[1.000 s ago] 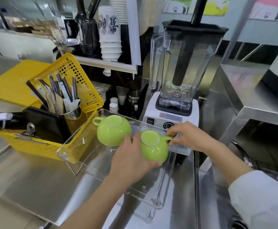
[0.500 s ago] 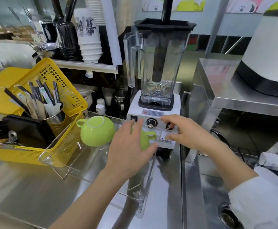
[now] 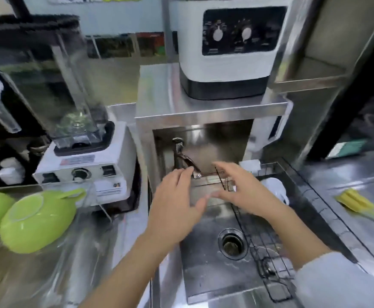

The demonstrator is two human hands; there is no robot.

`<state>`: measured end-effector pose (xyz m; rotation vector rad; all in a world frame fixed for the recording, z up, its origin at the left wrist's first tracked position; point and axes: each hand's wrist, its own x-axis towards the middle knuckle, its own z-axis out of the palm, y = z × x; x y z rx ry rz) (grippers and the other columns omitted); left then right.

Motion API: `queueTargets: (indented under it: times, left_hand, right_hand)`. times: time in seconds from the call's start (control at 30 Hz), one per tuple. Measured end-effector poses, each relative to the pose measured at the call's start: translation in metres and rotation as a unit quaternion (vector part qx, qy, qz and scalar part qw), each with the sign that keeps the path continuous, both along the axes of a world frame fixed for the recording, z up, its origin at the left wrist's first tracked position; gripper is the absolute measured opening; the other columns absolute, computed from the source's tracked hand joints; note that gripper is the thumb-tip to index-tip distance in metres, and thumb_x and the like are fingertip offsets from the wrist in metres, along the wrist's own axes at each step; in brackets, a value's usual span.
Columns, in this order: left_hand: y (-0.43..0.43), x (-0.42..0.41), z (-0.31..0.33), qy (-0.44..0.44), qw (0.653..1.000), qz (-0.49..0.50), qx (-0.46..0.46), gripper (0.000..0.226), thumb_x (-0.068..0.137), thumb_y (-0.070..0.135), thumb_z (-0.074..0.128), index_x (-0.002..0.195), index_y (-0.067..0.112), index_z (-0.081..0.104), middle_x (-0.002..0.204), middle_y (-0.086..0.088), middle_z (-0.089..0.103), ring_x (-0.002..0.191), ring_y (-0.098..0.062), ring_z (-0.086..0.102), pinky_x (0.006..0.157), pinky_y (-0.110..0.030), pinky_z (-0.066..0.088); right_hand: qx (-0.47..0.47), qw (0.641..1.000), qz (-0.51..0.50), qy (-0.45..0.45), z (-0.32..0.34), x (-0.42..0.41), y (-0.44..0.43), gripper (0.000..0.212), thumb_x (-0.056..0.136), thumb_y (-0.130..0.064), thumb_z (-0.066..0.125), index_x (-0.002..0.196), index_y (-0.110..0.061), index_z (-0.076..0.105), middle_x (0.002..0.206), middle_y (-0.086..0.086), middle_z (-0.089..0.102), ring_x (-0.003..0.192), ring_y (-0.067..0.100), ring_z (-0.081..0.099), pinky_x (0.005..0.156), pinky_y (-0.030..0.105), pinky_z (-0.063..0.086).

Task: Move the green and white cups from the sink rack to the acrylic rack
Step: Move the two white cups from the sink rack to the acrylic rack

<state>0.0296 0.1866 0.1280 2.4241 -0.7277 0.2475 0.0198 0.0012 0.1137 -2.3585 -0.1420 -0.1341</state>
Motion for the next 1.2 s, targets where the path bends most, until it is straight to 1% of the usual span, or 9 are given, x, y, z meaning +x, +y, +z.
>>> queueTargets:
  times: [0.13,0.33,0.47,0.63,0.8,0.9,0.97,1.07,1.2]
  left_hand:
    - [-0.066,-0.004,-0.026,0.039,0.998,-0.042,0.001,0.063,0.083,0.048,0.053,0.136,0.018,0.035,0.136,-0.002,0.045,0.127,-0.018,0.035,0.101,-0.025,0.025]
    - [-0.154,0.012,-0.069,0.066,0.989,-0.105,0.08,0.065,0.081,0.039,0.06,0.136,0.017,0.033,0.135,-0.007,0.044,0.123,-0.025,0.04,0.102,-0.038,0.036]
    - [-0.167,0.033,-0.097,0.07,0.978,-0.098,0.173,0.079,0.077,0.04,0.064,0.14,0.017,0.022,0.141,-0.012,0.037,0.125,-0.031,0.037,0.102,-0.041,0.035]
    - [-0.187,0.06,-0.127,0.099,0.952,-0.08,0.278,0.095,0.072,0.047,0.066,0.143,0.018,0.01,0.142,-0.017,0.03,0.127,-0.034,0.033,0.104,-0.042,0.028]
    - [-0.202,0.075,-0.141,0.119,0.942,-0.1,0.297,0.096,0.07,0.04,0.068,0.143,0.025,0.007,0.145,-0.015,0.028,0.13,-0.034,0.028,0.106,-0.041,0.023]
    - [-0.209,0.08,-0.142,0.152,0.94,-0.101,0.287,0.093,0.069,0.036,0.066,0.142,0.027,0.009,0.146,-0.013,0.029,0.132,-0.03,0.027,0.106,-0.042,0.021]
    - [-0.214,0.083,-0.143,0.172,0.946,-0.088,0.26,0.086,0.07,0.037,0.061,0.14,0.028,0.012,0.146,-0.013,0.029,0.134,-0.03,0.025,0.105,-0.045,0.021]
    - [-0.218,0.087,-0.145,0.171,0.951,-0.063,0.251,0.079,0.074,0.036,0.057,0.14,0.031,0.013,0.154,-0.01,0.01,0.139,-0.031,0.012,0.105,-0.051,0.019]
    - [-0.223,0.093,-0.147,0.172,0.951,-0.034,0.255,0.075,0.075,0.036,0.056,0.139,0.031,0.018,0.153,-0.008,0.013,0.138,-0.032,0.013,0.105,-0.051,0.02]
  right_hand:
    - [0.029,0.995,-0.085,0.05,-0.035,-0.025,-0.063,0.065,0.078,-0.037,0.068,0.134,-0.033,0.034,0.126,-0.011,0.044,0.106,0.007,0.047,0.089,0.027,0.043]
    - [0.074,0.982,-0.147,0.093,-0.084,-0.043,-0.132,0.063,0.077,-0.031,0.071,0.131,-0.026,0.039,0.11,-0.017,0.048,0.094,0.005,0.046,0.077,0.01,0.037]
    - [0.086,0.971,-0.169,0.147,-0.113,-0.034,-0.133,0.072,0.079,-0.028,0.069,0.138,-0.018,0.029,0.126,0.004,0.046,0.101,0.014,0.047,0.082,0.025,0.036]
    - [0.123,0.963,-0.163,0.177,-0.145,-0.011,-0.131,0.067,0.078,-0.02,0.069,0.132,-0.015,0.03,0.106,-0.003,0.045,0.091,0.015,0.046,0.083,0.034,0.043]
    - [0.192,0.962,-0.128,0.149,-0.154,0.004,-0.127,0.064,0.076,-0.003,0.066,0.128,-0.022,0.035,0.106,-0.013,0.051,0.069,-0.012,0.048,0.064,0.006,0.038]
    - [0.217,0.959,-0.117,0.138,-0.157,0.01,-0.126,0.064,0.072,0.013,0.056,0.124,-0.019,0.037,0.098,-0.016,0.051,0.067,-0.021,0.052,0.059,0.001,0.04]
    - [0.226,0.956,-0.124,0.137,-0.159,0.014,-0.125,0.06,0.071,0.012,0.058,0.122,-0.015,0.04,0.096,-0.007,0.056,0.077,-0.009,0.057,0.064,0.008,0.045]
    - [0.236,0.954,-0.127,0.138,-0.16,0.018,-0.121,0.053,0.07,0.005,0.065,0.114,-0.012,0.043,0.09,0.008,0.06,0.082,0.02,0.06,0.076,0.034,0.052]
    - [0.223,0.956,-0.123,0.143,-0.164,0.019,-0.12,0.056,0.071,-0.002,0.067,0.118,-0.019,0.041,0.087,-0.009,0.054,0.079,0.007,0.056,0.076,0.03,0.051]
